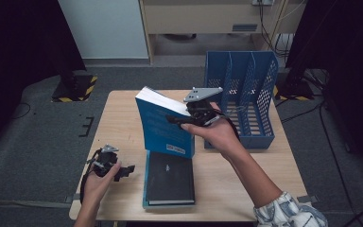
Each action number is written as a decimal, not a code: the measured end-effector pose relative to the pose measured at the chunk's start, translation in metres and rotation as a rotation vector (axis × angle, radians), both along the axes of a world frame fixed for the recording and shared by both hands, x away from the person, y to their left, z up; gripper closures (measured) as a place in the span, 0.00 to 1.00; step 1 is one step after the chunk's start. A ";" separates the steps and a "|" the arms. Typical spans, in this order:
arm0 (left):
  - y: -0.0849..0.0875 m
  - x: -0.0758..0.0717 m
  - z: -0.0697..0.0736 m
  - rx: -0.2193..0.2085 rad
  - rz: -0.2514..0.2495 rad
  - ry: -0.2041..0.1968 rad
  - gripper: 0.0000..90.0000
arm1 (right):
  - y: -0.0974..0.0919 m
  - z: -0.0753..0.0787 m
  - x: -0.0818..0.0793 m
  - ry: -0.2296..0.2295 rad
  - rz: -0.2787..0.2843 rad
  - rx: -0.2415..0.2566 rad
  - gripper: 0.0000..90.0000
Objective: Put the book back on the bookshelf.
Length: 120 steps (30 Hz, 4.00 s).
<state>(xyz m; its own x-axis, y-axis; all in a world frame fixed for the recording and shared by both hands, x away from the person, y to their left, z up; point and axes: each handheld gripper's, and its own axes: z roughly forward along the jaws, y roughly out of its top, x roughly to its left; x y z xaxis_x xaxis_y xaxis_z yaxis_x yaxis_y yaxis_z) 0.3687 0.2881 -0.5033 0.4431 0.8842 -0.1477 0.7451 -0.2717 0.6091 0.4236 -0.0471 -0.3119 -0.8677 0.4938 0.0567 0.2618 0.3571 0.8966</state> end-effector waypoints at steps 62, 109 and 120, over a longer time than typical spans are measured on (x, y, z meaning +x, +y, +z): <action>0.014 -0.004 -0.030 0.106 0.031 -0.122 0.00 | -0.063 0.066 0.009 0.145 -0.344 0.079 0.67; 0.012 -0.006 -0.032 0.094 0.021 -0.152 0.00 | -0.148 0.062 0.053 0.137 -0.678 0.093 0.67; 0.011 -0.007 -0.032 0.094 0.012 -0.150 0.00 | -0.135 0.057 0.065 0.126 -0.721 0.085 0.67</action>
<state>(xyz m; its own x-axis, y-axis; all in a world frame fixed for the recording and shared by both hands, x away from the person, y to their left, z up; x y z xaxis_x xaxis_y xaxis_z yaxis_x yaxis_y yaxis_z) 0.3615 0.2989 -0.5354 0.4429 0.8966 0.0031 0.6514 -0.3242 0.6859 0.4889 -0.1821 -0.2553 -0.3138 0.9286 0.1979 0.5086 -0.0116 0.8609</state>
